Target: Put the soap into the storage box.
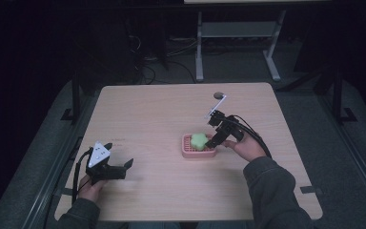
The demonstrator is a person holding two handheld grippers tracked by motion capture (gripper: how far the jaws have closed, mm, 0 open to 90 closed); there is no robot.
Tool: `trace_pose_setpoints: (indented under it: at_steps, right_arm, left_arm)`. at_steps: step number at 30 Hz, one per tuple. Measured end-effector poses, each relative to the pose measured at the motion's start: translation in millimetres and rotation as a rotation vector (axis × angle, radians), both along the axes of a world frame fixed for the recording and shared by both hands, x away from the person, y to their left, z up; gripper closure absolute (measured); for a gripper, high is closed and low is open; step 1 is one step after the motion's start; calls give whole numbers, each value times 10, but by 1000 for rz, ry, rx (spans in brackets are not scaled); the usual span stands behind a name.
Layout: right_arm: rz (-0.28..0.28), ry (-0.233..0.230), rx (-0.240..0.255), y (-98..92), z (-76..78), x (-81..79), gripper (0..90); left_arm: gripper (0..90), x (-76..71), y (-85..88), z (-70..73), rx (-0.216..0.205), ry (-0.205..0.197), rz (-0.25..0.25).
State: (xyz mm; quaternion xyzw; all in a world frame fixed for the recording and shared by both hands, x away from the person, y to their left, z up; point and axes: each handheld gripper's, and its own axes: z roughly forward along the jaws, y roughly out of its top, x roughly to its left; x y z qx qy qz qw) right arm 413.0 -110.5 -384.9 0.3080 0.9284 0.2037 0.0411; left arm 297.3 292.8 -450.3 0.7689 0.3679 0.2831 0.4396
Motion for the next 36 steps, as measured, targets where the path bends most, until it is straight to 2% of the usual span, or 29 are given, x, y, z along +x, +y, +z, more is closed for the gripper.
trace_pose_setpoints:
  at_steps: [20,24,27,30,32,36]
  right_arm:
    - [-11,-6,3,-152,12,-91,232]
    - [-19,-5,5,-197,-17,-124,232]
    - [-24,1,4,-237,-52,-148,232]
    - [-31,24,-5,-284,-81,-161,232]
    - [-33,12,0,-320,-84,-185,232]
    - [-49,20,8,-401,-107,-222,232]
  left_arm:
    - [0,0,0,0,5,2,-5]
    - [0,0,-5,-3,-2,2,-3]
    - [0,-1,0,1,9,3,-7]
    - [0,0,-3,-2,8,5,-5]
    - [0,2,-6,-5,7,5,-4]
    - [0,-1,-11,-6,5,7,-5]
